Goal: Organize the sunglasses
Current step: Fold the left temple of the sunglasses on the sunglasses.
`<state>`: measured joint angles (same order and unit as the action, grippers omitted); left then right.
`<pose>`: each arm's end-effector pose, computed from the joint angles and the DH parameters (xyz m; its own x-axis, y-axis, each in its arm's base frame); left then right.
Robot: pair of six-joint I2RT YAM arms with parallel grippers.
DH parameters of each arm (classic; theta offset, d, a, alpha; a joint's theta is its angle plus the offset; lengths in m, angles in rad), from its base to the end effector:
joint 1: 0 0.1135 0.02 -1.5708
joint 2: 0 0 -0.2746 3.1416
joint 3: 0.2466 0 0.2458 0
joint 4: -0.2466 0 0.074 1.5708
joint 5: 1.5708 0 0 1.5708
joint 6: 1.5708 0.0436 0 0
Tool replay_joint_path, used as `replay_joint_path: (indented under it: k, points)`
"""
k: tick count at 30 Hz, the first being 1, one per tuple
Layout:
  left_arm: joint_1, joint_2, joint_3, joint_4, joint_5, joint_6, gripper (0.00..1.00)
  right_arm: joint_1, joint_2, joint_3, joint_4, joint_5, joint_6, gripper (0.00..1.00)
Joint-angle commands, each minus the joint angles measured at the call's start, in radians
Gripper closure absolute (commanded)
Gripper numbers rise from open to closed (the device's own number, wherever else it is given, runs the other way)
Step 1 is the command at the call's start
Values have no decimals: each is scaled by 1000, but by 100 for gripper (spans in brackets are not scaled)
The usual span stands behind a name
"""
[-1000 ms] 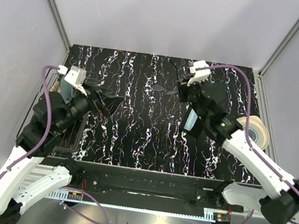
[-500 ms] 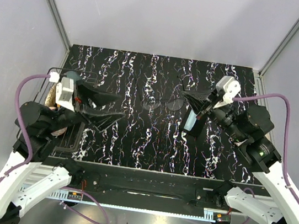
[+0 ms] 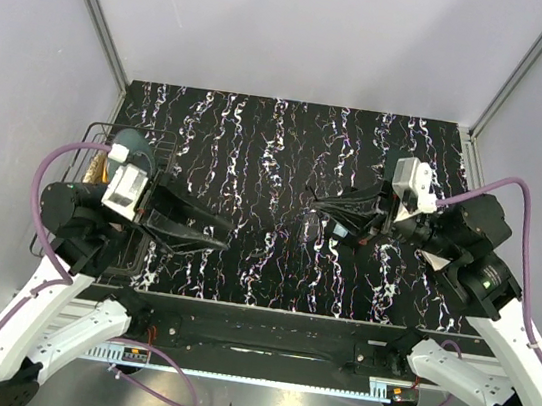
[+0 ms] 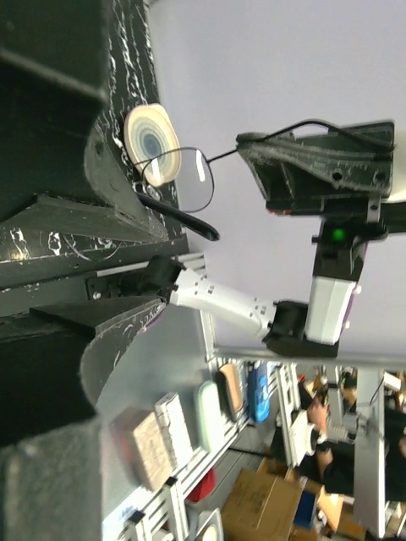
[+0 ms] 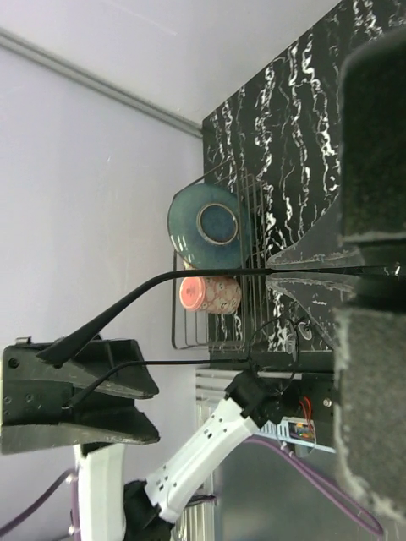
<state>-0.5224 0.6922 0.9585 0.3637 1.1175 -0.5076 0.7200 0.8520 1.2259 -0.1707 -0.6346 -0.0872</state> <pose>0.0654 -0.0829 0.4642 0.0340 -0.2652 -0.9636 0.9893 -0.1280 0.0701 0.0927 0.1157 0.4851 0.2354 0.1132 -0.9653 -0.9507 0.2333 -0.2045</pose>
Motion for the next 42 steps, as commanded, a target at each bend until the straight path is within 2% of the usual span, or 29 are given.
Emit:
replay_joint_path:
  k: [1,3,5,6,10,11,15,20,27,31,33,34,35,37,38,39,40,42]
  points:
    - [-13,10,-43,400,198,-193,64,-2,-21,40,39,-109,32,100]
    - [-42,20,-56,435,226,-189,64,1,-15,44,40,-149,41,100]
    - [-106,33,-38,396,238,-151,64,-1,4,52,39,-177,47,100]
    - [-152,53,-24,353,245,-76,65,-2,12,55,39,-183,47,100]
    - [-227,128,84,-53,225,168,70,-1,28,55,54,-204,66,100]
    - [-235,157,110,-80,216,196,72,-1,32,57,59,-209,75,100]
    - [-258,225,115,-46,186,147,76,-1,51,57,79,-237,108,100]
    - [-297,320,108,110,223,40,77,1,50,46,111,-280,132,100]
    - [-340,377,135,144,263,38,77,-1,47,53,82,-277,118,100]
    - [-369,403,158,141,286,55,73,-1,58,53,69,-251,110,100]
    - [-378,417,167,136,291,54,60,-1,58,50,80,-226,118,100]
    - [-376,418,175,135,291,49,50,-1,55,46,86,-183,125,100]
    - [-378,417,177,133,280,49,33,-1,52,41,94,-154,130,100]
    - [-376,391,183,86,256,75,15,-1,41,31,105,-73,130,100]
    - [-375,377,189,39,213,146,1,-1,36,26,106,-44,127,100]
    - [-376,362,201,-97,190,200,1,-1,27,20,114,-12,127,100]
    - [-375,330,221,-161,162,252,1,-1,27,9,115,40,126,100]
    - [-376,291,209,-207,105,314,1,-1,22,-2,134,85,129,100]
